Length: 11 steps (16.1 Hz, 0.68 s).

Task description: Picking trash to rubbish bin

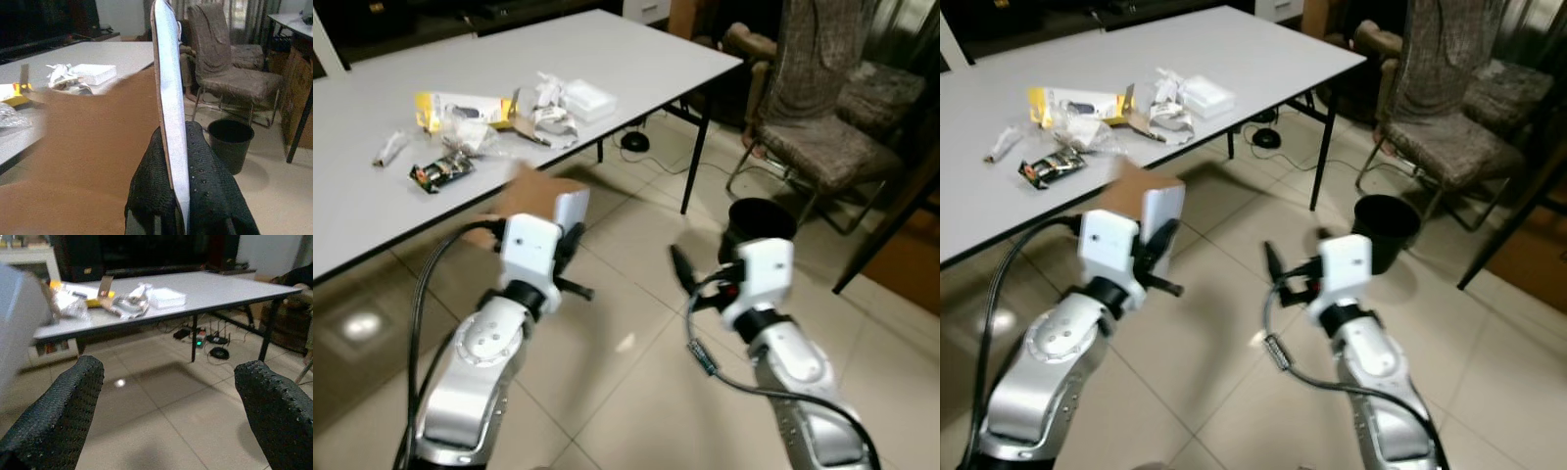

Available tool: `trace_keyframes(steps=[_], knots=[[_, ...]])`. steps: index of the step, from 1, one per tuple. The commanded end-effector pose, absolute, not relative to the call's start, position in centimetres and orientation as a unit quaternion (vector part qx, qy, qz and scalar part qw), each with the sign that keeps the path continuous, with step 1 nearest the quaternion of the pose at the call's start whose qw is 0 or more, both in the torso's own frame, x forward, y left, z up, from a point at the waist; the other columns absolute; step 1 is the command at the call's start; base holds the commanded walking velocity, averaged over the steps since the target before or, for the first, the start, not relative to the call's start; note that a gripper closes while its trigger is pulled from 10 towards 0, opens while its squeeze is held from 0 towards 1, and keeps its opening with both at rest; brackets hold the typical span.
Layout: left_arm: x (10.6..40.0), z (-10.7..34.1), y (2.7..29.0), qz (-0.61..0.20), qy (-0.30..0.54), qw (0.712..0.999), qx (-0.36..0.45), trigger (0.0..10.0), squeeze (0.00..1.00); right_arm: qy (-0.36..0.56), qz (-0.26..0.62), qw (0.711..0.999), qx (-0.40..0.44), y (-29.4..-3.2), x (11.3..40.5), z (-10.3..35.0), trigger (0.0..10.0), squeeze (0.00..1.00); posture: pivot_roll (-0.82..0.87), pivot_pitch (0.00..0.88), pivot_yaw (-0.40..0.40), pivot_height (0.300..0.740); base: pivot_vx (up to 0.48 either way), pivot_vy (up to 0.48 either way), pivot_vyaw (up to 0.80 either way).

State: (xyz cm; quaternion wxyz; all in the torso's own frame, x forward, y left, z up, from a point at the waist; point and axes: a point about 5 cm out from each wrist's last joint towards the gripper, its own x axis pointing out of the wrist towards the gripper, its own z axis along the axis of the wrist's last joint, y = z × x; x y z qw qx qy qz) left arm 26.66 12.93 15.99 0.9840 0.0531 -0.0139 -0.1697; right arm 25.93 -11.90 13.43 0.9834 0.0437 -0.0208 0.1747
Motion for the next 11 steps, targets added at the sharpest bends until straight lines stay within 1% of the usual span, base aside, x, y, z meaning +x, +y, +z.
trace_keyframes(steps=[1, 3, 4, 5, 7, 8, 10, 11], knots=[[26.5, 15.6, 13.7, -0.157, 0.004, 0.987, 0.046, 10.0, 0.00, -0.018, 0.182, 0.982, 0.051, -11.3, 26.0, 13.6, 10.0, 0.00, -0.03, 0.057, -0.030, 0.740, 0.000, 0.000, 0.00], [26.3, 15.2, 13.4, -0.157, 0.015, 0.987, 0.034, 10.0, 0.00, -0.011, 0.180, 0.982, 0.053, -11.4, 25.9, 13.3, 10.0, 0.00, -0.03, 0.055, -0.037, 0.740, 0.000, 0.000, 0.00], [26.2, 14.8, 13.6, -0.154, 0.019, 0.987, 0.053, 10.0, 0.00, 0.005, 0.176, 0.983, 0.050, -11.5, 25.8, 12.6, 10.0, 0.00, -0.03, 0.057, -0.039, 0.740, 0.000, 0.000, 0.00], [26.2, 14.4, 13.7, -0.154, 0.012, 0.985, 0.074, 10.0, 0.00, 0.018, 0.166, 0.985, 0.042, -11.9, 25.7, 11.9, 10.0, 0.00, -0.02, 0.059, -0.041, 0.740, 0.000, 0.000, -0.80], [25.9, 14.1, 13.9, -0.159, 0.002, 0.983, 0.089, 10.0, 0.00, 0.030, 0.156, 0.986, 0.042, -12.3, 25.5, 11.1, 10.0, 0.00, -0.02, 0.051, -0.049, 0.740, 0.000, 0.000, -0.80], [25.6, 13.3, 14.5, -0.165, 0.012, 0.981, 0.100, 10.0, 0.00, 0.043, 0.139, 0.989, 0.022, -12.8, 25.5, 10.2, 10.0, 0.00, -0.02, 0.053, -0.046, 0.740, 0.000, 0.000, -0.80], [25.3, 12.9, 14.7, -0.170, 0.025, 0.980, 0.098, 10.0, 0.00, 0.043, 0.124, 0.991, 0.021, -13.2, 25.6, 10.1, 10.0, 0.00, -0.01, 0.046, -0.050, 0.740, 0.000, 0.000, -0.80], [25.3, 12.8, 14.9, -0.165, 0.018, 0.982, 0.088, 10.0, 0.00, 0.044, 0.118, 0.992, 0.018, -13.4, 25.7, 10.0, 10.0, 0.00, -0.02, 0.046, -0.049, 0.740, 0.000, 0.000, -0.80]])
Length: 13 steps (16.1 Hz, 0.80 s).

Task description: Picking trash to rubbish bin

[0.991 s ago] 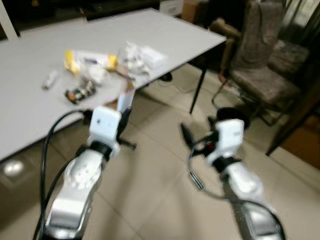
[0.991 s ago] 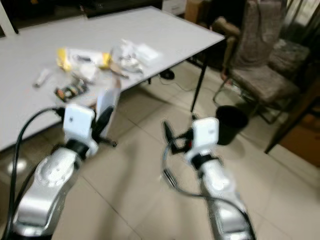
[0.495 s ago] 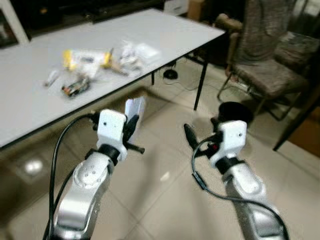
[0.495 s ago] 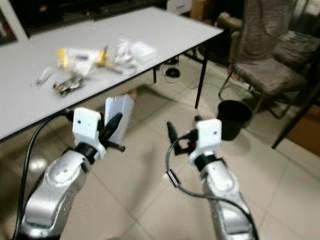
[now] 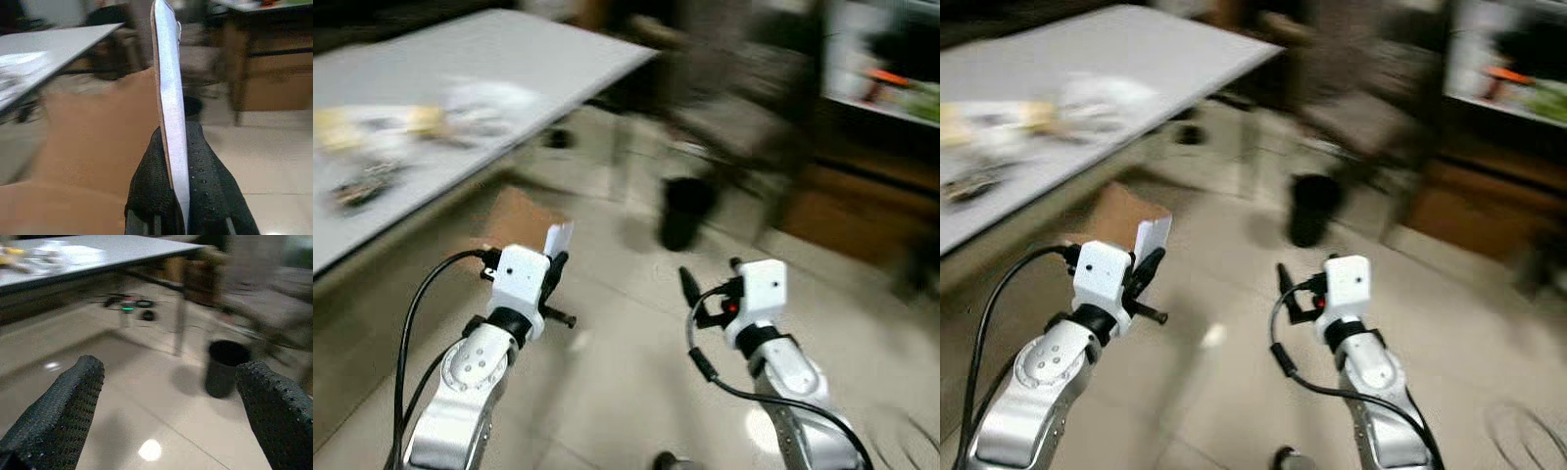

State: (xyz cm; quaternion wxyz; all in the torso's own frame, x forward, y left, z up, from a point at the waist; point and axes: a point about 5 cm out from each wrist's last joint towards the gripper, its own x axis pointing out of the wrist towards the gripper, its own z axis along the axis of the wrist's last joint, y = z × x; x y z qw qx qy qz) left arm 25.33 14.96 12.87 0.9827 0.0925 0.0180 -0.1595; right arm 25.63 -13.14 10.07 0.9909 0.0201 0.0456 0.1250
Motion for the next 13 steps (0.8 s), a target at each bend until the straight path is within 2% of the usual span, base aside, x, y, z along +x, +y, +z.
trace_keyframes(steps=[1, 4, 7, 10, 13], knots=[[25.26, 12.58, 15.12, -0.158, 0.017, 0.983, 0.094, 10.0, 0.00, 0.045, 0.117, 0.992, 0.013, -13.45, 25.75, 9.92, 10.0, 0.00, -0.02, 0.046, -0.046, 0.740, 0.000, 0.000, -0.80], [25.16, 11.98, 14.93, -0.162, 0.015, 0.980, 0.116, 10.0, 0.00, 0.049, 0.108, 0.993, 0.007, -13.70, 25.80, 9.54, 10.0, 0.00, -0.02, 0.046, -0.050, 0.740, 0.000, 0.000, -0.80], [25.21, 11.88, 14.70, -0.168, 0.010, 0.980, 0.104, 10.0, 0.00, 0.055, 0.109, 0.992, 0.006, -13.57, 25.71, 9.23, 10.0, 0.00, -0.03, 0.046, -0.050, 0.740, 0.000, 0.000, -0.80], [25.47, 11.89, 14.67, -0.168, 0.008, 0.980, 0.104, 10.0, 0.00, 0.061, 0.117, 0.991, 0.004, -13.35, 25.59, 9.09, 10.0, 0.00, -0.02, 0.043, -0.054, 0.740, 0.255, 0.000, -0.76], [25.67, 11.88, 14.65, -0.165, 0.005, 0.981, 0.105, 10.0, 0.00, 0.062, 0.126, 0.990, 0.002, -13.15, 25.72, 9.04, 10.0, 0.00, -0.03, 0.035, -0.055, 0.740, 0.288, 0.000, 0.00]])
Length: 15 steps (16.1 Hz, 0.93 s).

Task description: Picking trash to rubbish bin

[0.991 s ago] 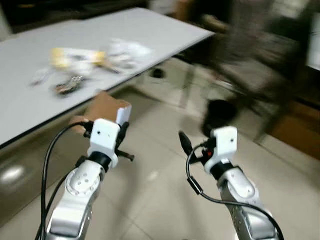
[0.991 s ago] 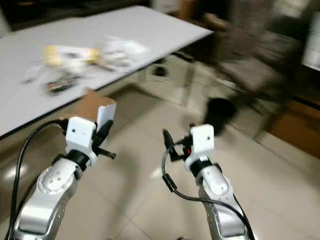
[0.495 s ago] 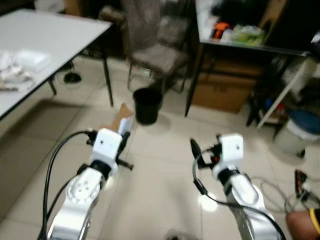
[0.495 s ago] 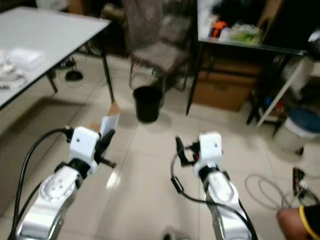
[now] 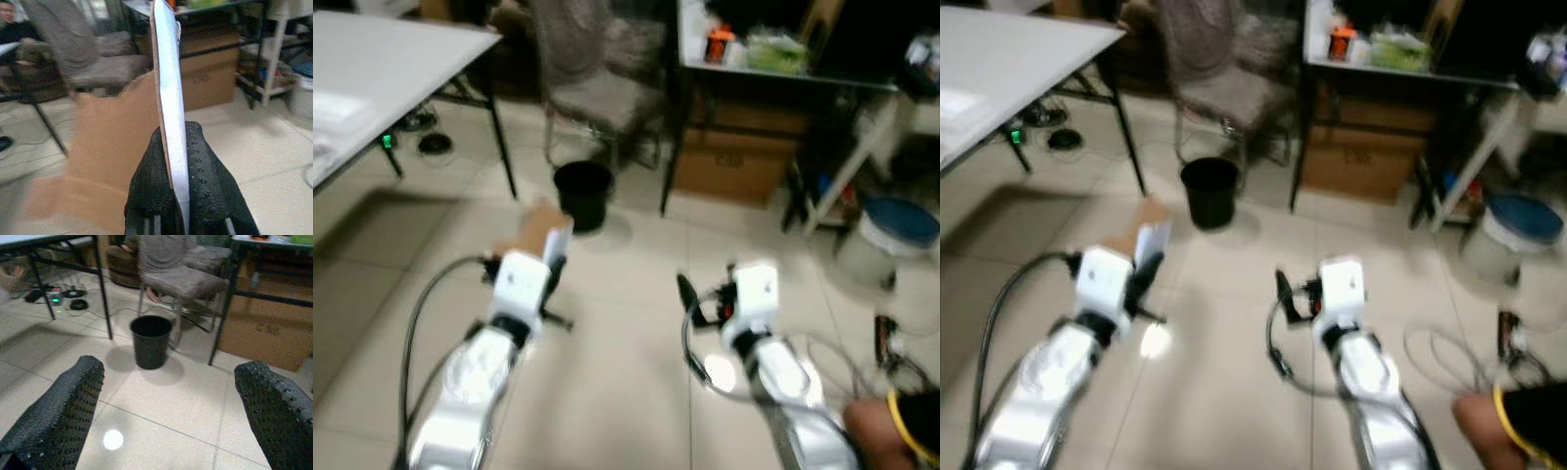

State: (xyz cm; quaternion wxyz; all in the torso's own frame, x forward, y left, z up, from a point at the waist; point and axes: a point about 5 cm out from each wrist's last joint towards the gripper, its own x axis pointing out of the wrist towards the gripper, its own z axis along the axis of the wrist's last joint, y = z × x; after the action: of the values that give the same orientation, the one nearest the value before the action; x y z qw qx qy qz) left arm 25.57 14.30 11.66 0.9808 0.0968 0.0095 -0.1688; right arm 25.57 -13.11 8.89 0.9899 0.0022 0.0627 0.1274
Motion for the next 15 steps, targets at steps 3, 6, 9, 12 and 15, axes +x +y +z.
trace_keyframes(steps=[3, 6, 9, 12, 15], knots=[[25.90, 11.92, 14.63, -0.162, 0.004, 0.982, 0.101, 10.0, 0.00, 0.064, 0.136, 0.989, -0.004, -13.01, 25.75, 9.03, 10.0, 0.00, -0.03, 0.032, -0.057, 0.740, 0.322, 0.000, 0.00], [26.04, 11.94, 14.64, -0.159, 0.004, 0.983, 0.098, 10.0, 0.00, 0.064, 0.139, 0.988, -0.006, -12.93, 25.76, 9.09, 10.0, 0.00, -0.03, 0.031, -0.057, 0.740, 0.370, 0.000, 0.00], [26.16, 12.03, 14.70, -0.156, 0.002, 0.983, 0.096, 10.0, 0.00, 0.064, 0.144, 0.988, -0.008, -12.88, 25.86, 9.13, 10.0, 0.00, -0.02, 0.033, -0.058, 0.740, 0.400, 0.000, 0.00], [26.20, 12.03, 14.86, -0.154, 0.003, 0.984, 0.093, 10.0, 0.00, 0.068, 0.141, 0.988, -0.010, -12.90, 26.00, 9.04, 10.0, 0.00, -0.02, 0.034, -0.059, 0.740, 0.403, 0.000, 0.00], [26.20, 12.07, 14.94, -0.153, 0.003, 0.984, 0.093, 10.0, 0.00, 0.070, 0.148, 0.986, -0.023, -12.79, 26.06, 8.95, 10.0, 0.00, -0.02, 0.033, -0.060, 0.740, 0.404, 0.000, 0.00]])
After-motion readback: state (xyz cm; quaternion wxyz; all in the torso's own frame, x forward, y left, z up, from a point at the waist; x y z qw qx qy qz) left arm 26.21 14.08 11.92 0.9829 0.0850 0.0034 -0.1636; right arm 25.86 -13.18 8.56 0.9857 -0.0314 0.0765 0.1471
